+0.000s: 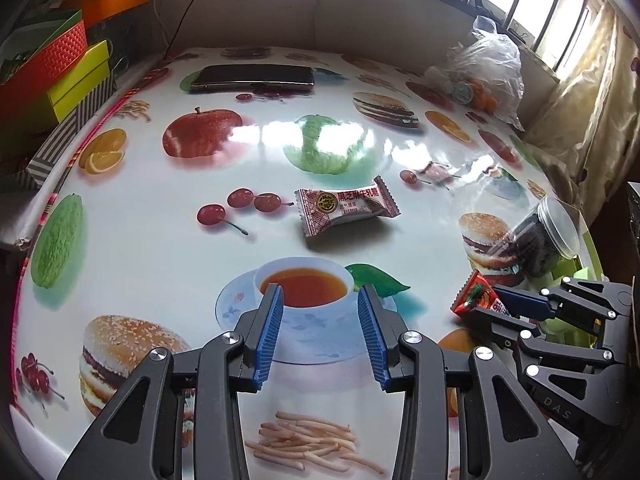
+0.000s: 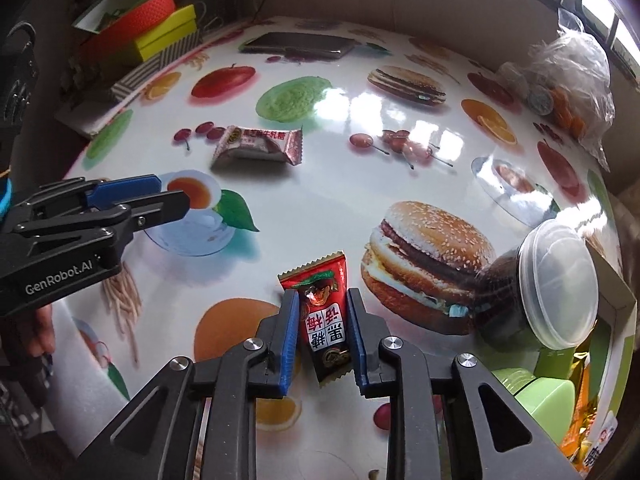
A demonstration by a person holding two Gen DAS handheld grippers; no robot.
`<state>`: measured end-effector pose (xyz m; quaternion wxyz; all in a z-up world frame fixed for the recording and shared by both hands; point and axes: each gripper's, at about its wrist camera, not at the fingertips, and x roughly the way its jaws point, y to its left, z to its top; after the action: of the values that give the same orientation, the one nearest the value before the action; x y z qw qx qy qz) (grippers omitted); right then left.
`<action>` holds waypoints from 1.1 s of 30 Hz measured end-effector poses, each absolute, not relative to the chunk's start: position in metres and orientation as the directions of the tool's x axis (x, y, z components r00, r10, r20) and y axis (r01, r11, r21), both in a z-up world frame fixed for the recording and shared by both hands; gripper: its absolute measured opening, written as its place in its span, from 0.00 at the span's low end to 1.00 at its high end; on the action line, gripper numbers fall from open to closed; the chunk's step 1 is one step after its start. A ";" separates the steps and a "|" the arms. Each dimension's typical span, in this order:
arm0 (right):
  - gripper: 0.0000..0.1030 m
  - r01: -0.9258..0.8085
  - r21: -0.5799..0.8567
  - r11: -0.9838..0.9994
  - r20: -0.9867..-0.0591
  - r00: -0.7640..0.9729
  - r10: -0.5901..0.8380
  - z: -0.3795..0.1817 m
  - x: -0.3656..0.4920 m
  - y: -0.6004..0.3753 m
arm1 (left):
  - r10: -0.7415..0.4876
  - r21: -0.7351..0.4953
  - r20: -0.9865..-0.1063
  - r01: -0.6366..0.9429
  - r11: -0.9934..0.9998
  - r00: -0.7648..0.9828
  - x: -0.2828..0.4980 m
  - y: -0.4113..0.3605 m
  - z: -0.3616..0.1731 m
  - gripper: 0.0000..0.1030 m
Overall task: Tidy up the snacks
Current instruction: 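Grasp the red packet with the right tool, then grasp wrapped candy with left tool while right tool holds red packet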
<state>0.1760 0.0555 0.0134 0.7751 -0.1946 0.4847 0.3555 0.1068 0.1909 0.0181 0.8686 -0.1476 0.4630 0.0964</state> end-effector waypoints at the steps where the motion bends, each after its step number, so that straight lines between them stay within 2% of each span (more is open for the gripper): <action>1: 0.20 -0.735 0.046 0.677 -0.886 0.283 0.367 0.013 0.175 0.056 | 0.031 -0.165 -0.833 -0.302 0.939 0.552 0.108 0.192 0.018 0.39; 9: 0.17 -0.699 0.098 0.708 -0.859 0.299 0.414 0.013 0.172 0.051 | 0.032 -0.138 -0.818 -0.249 0.959 0.574 0.128 0.198 0.025 0.39; 18: 0.18 -0.651 0.185 0.737 -0.839 0.286 0.463 0.009 0.173 0.041 | 0.080 -0.023 -0.790 -0.160 0.987 0.607 0.159 0.190 0.037 0.39; 19: 0.20 -0.644 0.189 0.741 -0.838 0.288 0.464 0.008 0.173 0.040 | 0.071 -0.021 -0.789 -0.142 0.990 0.610 0.161 0.188 0.037 0.40; 22: 0.27 -0.633 0.187 0.752 -0.843 0.289 0.453 0.006 0.173 0.040 | 0.056 -0.018 -0.810 -0.120 0.993 0.584 0.172 0.185 0.029 0.52; 29: 0.53 -0.656 0.134 0.743 -0.844 0.317 0.432 0.010 0.163 0.040 | 0.043 0.009 -0.836 -0.064 0.998 0.547 0.179 0.179 0.017 0.52; 33: 0.53 -0.652 0.094 0.752 -0.859 0.329 0.393 0.005 0.161 0.042 | 0.040 0.027 -0.846 -0.033 0.999 0.532 0.177 0.172 0.012 0.52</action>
<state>0.1611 0.0422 0.0052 0.8038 -0.1353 0.4795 0.3251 0.1774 0.1725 0.0117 0.8751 0.0035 0.4835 0.0210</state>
